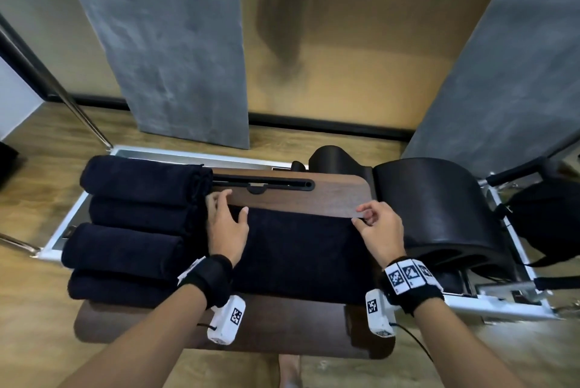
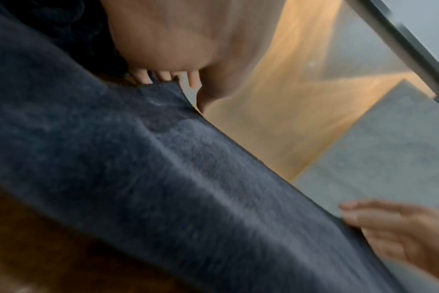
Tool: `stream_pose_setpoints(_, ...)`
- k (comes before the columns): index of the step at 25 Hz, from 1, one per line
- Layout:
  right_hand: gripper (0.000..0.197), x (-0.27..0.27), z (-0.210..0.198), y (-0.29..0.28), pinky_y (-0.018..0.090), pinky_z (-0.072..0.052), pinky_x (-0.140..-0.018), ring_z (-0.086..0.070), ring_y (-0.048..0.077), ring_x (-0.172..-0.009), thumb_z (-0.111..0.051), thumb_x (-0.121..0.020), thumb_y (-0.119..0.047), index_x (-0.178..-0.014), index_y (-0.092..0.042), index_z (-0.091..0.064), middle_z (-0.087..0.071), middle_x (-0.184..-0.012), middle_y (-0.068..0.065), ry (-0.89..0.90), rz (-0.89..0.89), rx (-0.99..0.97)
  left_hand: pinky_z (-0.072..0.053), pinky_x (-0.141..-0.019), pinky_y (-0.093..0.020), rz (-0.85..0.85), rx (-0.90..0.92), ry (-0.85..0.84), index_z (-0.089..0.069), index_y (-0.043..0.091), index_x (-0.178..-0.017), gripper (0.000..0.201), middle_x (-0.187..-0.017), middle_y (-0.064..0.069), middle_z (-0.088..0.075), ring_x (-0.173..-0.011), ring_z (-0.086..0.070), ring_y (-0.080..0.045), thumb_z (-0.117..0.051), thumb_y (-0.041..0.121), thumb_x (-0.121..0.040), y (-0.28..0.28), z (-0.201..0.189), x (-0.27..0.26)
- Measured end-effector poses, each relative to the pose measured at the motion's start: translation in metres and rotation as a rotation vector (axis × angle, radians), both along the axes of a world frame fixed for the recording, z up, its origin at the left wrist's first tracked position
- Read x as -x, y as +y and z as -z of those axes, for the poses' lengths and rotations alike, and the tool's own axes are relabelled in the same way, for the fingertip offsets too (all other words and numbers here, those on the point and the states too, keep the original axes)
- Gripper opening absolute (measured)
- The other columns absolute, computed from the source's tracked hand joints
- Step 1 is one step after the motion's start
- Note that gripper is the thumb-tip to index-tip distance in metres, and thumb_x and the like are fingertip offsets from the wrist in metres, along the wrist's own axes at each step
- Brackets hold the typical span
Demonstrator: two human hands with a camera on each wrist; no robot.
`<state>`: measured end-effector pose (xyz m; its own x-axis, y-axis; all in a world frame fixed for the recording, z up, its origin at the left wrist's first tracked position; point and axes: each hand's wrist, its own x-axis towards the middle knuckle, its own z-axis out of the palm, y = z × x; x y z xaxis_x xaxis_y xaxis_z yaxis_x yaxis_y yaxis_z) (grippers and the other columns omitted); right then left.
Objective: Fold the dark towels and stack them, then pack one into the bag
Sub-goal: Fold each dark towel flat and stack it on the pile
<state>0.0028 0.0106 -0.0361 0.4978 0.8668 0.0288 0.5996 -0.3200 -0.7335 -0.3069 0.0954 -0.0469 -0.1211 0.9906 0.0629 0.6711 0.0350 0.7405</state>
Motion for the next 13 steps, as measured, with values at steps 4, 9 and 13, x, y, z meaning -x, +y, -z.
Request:
stream_pose_setpoints(4,0.017,0.026,-0.005,-0.011,0.028,-0.052,-0.075,-0.062,0.013,-0.079,-0.078,-0.083,-0.001,-0.082,-0.018,-0.076,-0.062,-0.085,-0.008,-0.063,-0.315,-0.092,-0.045,-0.091,-0.047,0.279,-0.224,0.224,-0.066,0.023,-0.109,0.016,-0.113,0.004,-0.056,-0.109,-0.053,-0.020,-0.071,0.030,-0.096,-0.036,-0.011,-0.017)
stream_pose_setpoints(9,0.019,0.034,-0.003,-0.029,0.028,-0.051,-0.076,-0.059,0.008,-0.078,-0.068,-0.088,-0.001,-0.082,-0.018,-0.073,-0.061,-0.087,-0.011,-0.176,-0.385,0.124,-0.045,-0.079,-0.035,0.904,-0.289,0.371,-0.064,0.024,-0.099,0.026,-0.096,0.010,-0.057,-0.092,-0.055,-0.013,-0.049,0.042,-0.109,-0.101,0.001,-0.022)
stream_pose_setpoints(13,0.019,0.039,-0.006,-0.063,0.027,-0.050,-0.080,-0.061,0.012,-0.079,-0.066,-0.084,-0.002,-0.081,-0.018,-0.076,-0.063,-0.084,-0.011,-0.244,-0.326,0.178,-0.043,-0.082,-0.035,0.841,-0.263,0.532,-0.061,0.026,-0.098,0.036,-0.099,0.011,-0.057,-0.095,-0.055,-0.015,-0.035,0.048,-0.112,-0.115,0.005,-0.004)
